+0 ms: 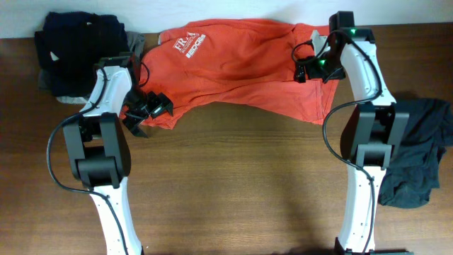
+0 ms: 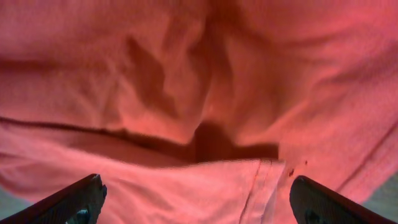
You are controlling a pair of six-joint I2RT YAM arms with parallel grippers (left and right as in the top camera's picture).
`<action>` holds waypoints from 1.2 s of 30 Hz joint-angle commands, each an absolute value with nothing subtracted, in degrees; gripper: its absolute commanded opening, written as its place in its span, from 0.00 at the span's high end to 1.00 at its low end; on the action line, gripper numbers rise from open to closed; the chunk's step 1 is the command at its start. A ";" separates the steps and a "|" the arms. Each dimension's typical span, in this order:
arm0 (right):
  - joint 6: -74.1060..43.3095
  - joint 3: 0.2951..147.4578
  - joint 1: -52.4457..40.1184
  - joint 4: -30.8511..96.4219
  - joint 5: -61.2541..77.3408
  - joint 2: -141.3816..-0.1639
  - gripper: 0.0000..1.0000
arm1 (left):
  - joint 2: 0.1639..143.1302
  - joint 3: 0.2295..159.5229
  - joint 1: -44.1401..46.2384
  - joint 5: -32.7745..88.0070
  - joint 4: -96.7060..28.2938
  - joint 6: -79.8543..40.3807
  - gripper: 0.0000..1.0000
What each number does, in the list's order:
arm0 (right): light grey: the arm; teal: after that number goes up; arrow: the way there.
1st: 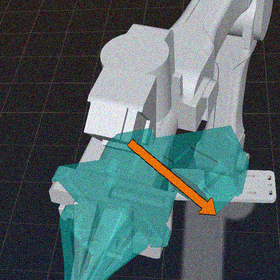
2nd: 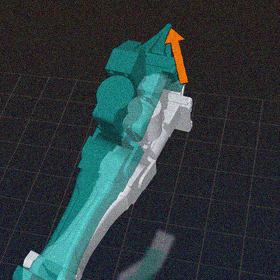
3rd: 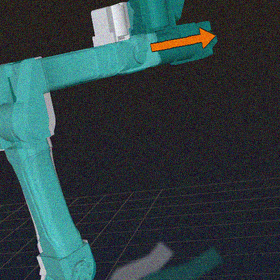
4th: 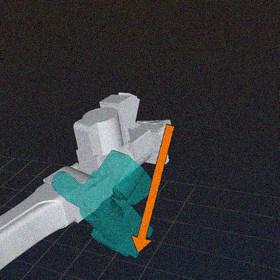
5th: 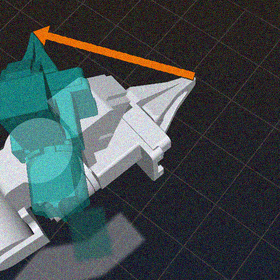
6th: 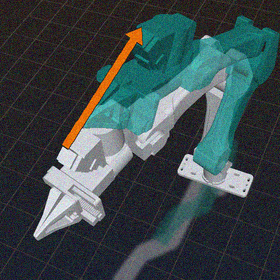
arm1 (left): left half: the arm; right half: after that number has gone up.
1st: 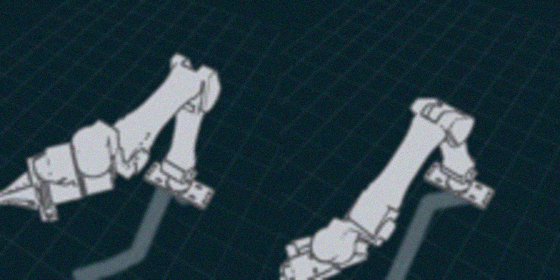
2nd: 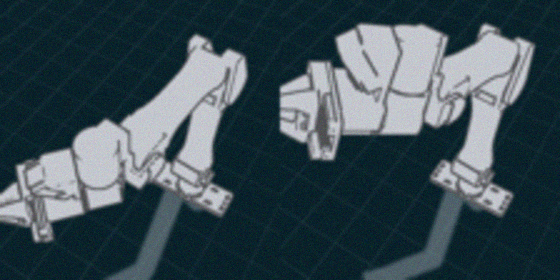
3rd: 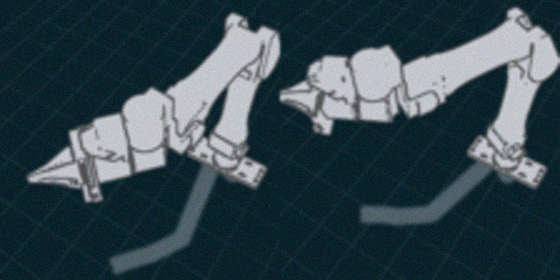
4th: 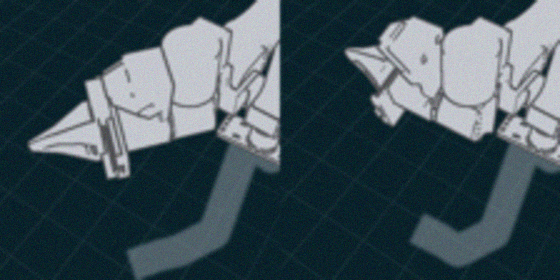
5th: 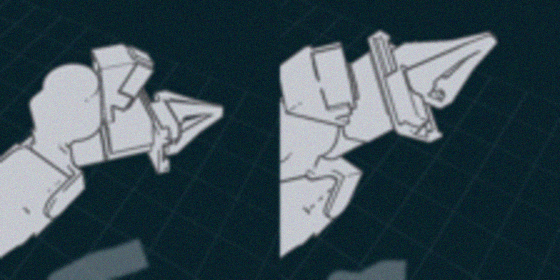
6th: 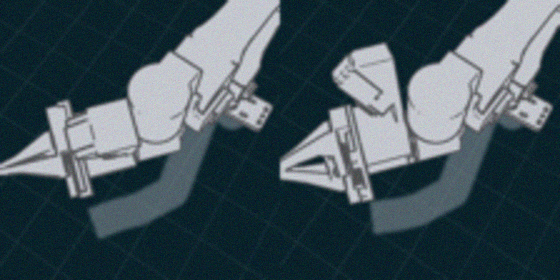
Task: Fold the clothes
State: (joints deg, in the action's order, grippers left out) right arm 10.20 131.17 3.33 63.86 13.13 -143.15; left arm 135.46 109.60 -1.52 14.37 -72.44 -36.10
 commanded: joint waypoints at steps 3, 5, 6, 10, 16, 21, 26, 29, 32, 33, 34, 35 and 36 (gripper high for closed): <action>10.74 131.39 3.01 62.85 13.23 -145.75 0.00 | 136.07 109.21 -1.56 14.35 -71.57 -36.88 0.01; 10.76 131.39 3.03 62.70 13.21 -145.80 0.00 | 136.07 109.21 -1.56 14.37 -71.35 -36.88 0.01; 10.92 131.39 3.03 62.52 13.21 -145.80 0.00 | 136.07 109.21 -1.56 14.37 -71.22 -36.91 0.01; 12.05 131.39 3.03 61.91 13.17 -145.91 0.03 | 136.07 109.21 -1.56 14.37 -71.16 -36.88 0.01; 11.99 131.39 3.05 61.76 9.61 -147.11 0.02 | 136.07 109.21 -1.56 14.37 -71.18 -36.88 0.01; 11.99 131.39 3.05 62.78 10.04 -147.98 0.01 | 136.07 109.21 -1.56 14.35 -71.00 -36.88 0.01; 11.99 131.39 3.01 63.05 12.88 -148.03 0.01 | 136.07 109.21 -1.56 14.35 -70.96 -36.88 0.01; 11.75 131.39 3.01 62.98 13.50 -148.03 0.05 | 136.07 109.21 -1.56 14.35 -70.96 -36.88 0.01; 11.75 131.41 3.03 63.00 13.45 -148.03 0.14 | 136.07 109.21 -1.56 14.35 -70.96 -36.88 0.01; 11.73 131.41 3.03 63.00 13.45 -148.03 0.17 | 136.07 109.21 -1.56 14.35 -70.94 -36.88 0.01; 11.75 131.41 3.03 63.00 13.41 -148.03 0.19 | 136.07 109.21 -1.56 14.35 -70.94 -36.88 0.01; 11.57 131.46 3.03 63.00 13.23 -148.00 0.20 | 136.07 109.21 -1.56 14.35 -70.94 -36.88 0.01; 11.53 131.48 3.03 63.02 13.04 -148.00 0.22 | 136.07 109.21 -1.56 14.33 -70.91 -36.88 0.01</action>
State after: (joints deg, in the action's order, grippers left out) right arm 11.99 131.20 3.31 62.76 12.29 -146.96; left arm 135.46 109.60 -1.52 14.37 -71.07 -36.10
